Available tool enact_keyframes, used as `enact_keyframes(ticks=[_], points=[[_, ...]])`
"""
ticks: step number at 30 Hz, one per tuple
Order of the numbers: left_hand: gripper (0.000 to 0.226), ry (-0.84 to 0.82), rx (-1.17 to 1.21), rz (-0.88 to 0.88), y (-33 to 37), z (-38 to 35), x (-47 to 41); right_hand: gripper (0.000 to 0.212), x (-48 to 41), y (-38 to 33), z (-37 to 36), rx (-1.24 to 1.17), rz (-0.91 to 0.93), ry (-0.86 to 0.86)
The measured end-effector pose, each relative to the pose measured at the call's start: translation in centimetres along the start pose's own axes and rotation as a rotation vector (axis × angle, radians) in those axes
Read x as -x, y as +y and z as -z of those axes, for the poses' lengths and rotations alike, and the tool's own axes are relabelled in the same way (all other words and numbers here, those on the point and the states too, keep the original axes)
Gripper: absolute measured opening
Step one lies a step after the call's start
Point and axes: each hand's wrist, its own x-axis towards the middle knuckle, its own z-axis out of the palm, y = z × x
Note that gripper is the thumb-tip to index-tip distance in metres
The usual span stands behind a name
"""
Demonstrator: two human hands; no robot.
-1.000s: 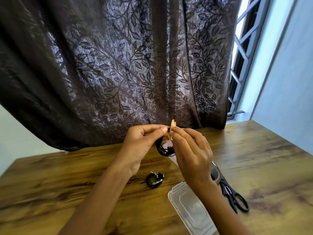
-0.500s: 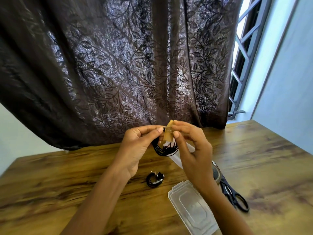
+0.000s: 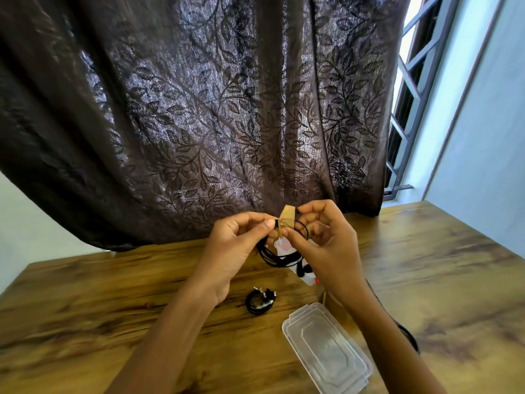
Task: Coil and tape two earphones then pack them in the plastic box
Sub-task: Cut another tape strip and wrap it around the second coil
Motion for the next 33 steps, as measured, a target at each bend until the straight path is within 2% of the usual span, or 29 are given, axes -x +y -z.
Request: enact_keyframes(ticks=[7,10,16,20,29,33], points=[[0.013,-0.056,0.000,0.119,-0.4,-0.4,0.1,0.031,0.2,0.1,-0.2,0.216,0.096,0.011],[0.012,-0.059,-0.025,0.105,-0.5,-0.6,0.2,0.031,0.1,0.0,-0.2,0.181,0.061,0.006],[0.024,0.011,-0.134,0.025,-1.0,-0.4,-0.2,0.034,0.1,-0.1,0.0,0.014,-0.051,-0.015],[0.014,-0.014,-0.175,0.012,-1.1,-0.1,-0.3,0.038,0.1,0.1,0.4,-0.028,-0.108,-0.035],[0.017,0.002,0.009,0.096,-1.2,0.0,-0.1,0.036,0.4,-0.1,0.5,0.167,-0.024,-0.099],[0.019,0.030,0.052,0.136,-1.1,-0.1,0.1,0.032,0.5,0.0,0.6,0.168,-0.021,-0.097]])
